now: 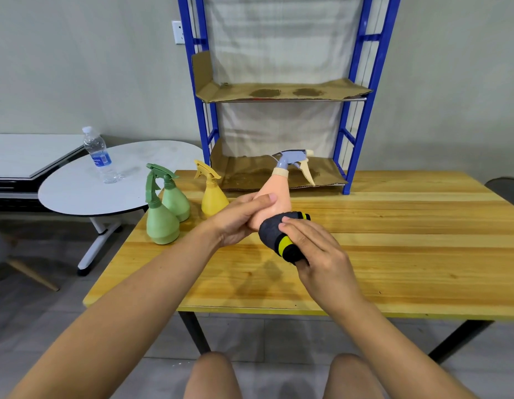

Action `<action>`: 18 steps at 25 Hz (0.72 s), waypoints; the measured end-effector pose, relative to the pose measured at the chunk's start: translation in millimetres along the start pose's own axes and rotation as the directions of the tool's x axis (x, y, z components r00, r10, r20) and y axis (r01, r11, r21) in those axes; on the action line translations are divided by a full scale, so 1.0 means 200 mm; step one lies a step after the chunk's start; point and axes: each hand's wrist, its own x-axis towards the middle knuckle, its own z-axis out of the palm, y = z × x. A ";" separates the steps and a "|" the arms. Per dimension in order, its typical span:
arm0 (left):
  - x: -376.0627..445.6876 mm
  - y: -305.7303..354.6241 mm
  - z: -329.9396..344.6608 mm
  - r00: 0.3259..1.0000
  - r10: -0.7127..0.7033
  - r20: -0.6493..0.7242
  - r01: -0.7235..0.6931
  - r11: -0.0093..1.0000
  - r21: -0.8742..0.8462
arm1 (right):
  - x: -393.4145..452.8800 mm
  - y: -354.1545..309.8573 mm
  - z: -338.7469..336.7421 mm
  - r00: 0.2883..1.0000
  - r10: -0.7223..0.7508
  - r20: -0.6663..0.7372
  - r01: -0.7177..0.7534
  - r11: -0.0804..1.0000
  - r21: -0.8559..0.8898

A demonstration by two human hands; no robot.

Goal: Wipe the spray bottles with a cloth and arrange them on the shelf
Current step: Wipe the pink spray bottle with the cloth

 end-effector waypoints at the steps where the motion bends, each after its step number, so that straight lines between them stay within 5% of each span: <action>1: 0.00 0.00 0.01 1.000 0.003 -0.014 -0.003 1.000 0.019 | 0.00 -0.01 0.00 1.000 -0.004 0.000 0.004 1.000 -0.004; 7: -0.01 -0.01 -0.01 0.998 -0.039 -0.047 0.033 0.990 -0.134 | 0.00 0.01 0.00 0.999 0.023 0.026 -0.022 1.000 -0.019; 18: 0.00 -0.02 0.01 0.988 -0.040 -0.151 0.054 0.994 0.090 | -0.01 0.00 0.03 0.995 0.000 0.099 0.004 0.999 -0.037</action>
